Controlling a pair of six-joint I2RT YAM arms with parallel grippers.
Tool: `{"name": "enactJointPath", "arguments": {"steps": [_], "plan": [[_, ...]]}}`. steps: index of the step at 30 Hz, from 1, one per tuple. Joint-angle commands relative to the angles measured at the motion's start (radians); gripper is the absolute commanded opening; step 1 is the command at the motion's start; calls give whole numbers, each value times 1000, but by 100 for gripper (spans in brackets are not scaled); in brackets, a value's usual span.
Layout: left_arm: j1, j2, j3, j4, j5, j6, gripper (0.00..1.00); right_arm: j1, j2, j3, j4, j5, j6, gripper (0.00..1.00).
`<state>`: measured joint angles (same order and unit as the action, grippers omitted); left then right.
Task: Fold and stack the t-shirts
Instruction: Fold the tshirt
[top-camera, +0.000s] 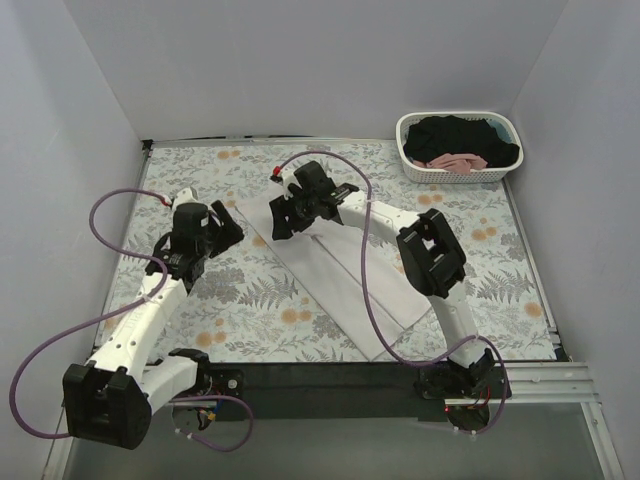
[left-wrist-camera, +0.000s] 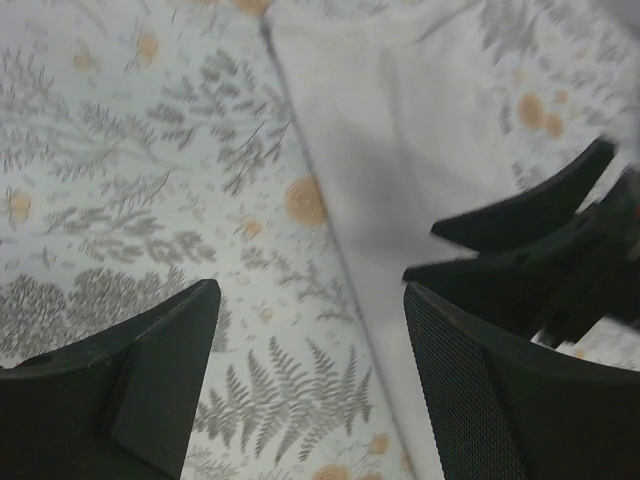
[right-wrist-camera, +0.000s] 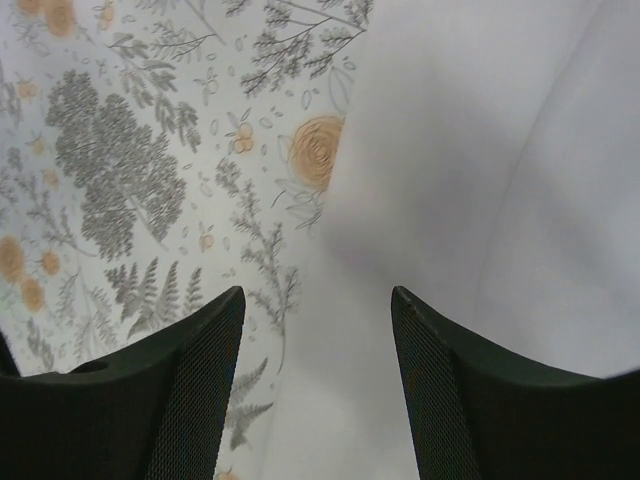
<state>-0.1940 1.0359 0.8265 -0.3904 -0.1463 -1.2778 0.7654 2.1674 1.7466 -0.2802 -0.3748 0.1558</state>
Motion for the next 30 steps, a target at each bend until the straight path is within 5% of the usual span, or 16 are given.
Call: {"name": "enactJointPath", "arguments": {"steps": [1,19,25,30], "plan": [[-5,-45,-105,-30,7,29,74,-23,101,105,94,-19,-22,67],[-8,-34,-239,85,-33,55,73,-305,393,362,199,76,218,69],[-9,-34,-242,93,-24,64,74,-365,250,377,167,40,173,70],[-9,-37,-237,97,-13,75,73,-357,-14,135,81,56,94,68]]}}
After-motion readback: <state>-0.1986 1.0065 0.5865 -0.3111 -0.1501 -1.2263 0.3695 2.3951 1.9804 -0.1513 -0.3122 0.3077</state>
